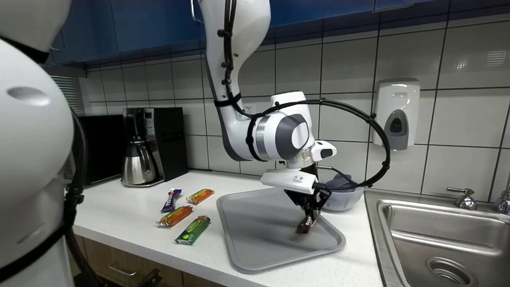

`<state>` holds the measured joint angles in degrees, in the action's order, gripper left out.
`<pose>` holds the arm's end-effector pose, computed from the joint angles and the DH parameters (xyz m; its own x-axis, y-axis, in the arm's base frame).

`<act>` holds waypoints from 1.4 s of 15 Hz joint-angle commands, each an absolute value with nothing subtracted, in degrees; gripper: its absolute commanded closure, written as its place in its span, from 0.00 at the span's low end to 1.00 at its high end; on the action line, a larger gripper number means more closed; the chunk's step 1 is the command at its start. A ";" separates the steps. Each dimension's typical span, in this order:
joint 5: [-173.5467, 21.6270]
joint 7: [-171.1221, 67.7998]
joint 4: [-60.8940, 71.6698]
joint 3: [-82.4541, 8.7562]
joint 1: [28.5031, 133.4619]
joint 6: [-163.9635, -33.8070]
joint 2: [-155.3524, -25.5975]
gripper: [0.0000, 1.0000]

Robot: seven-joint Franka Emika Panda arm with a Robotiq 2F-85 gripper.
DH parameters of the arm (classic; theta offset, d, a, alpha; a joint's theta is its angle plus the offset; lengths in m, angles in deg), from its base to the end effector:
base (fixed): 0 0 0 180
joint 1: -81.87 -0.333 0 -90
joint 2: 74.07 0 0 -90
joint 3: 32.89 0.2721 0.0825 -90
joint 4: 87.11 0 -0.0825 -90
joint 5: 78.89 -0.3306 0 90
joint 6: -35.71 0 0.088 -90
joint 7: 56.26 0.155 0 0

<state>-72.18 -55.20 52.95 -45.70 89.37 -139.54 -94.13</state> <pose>0.4575 -0.1677 0.1544 0.9429 -0.2096 0.2589 -0.2447 -0.9632 0.1113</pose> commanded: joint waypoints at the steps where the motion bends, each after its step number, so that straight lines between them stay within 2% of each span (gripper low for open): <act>1: -72.68 -56.90 53.85 -46.55 90.09 -140.00 -91.73 0.96; 21: -71.86 -54.82 56.12 -57.26 87.72 -143.66 -90.48 0.96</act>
<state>-72.12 -55.18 53.83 -55.21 89.10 -142.20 -92.57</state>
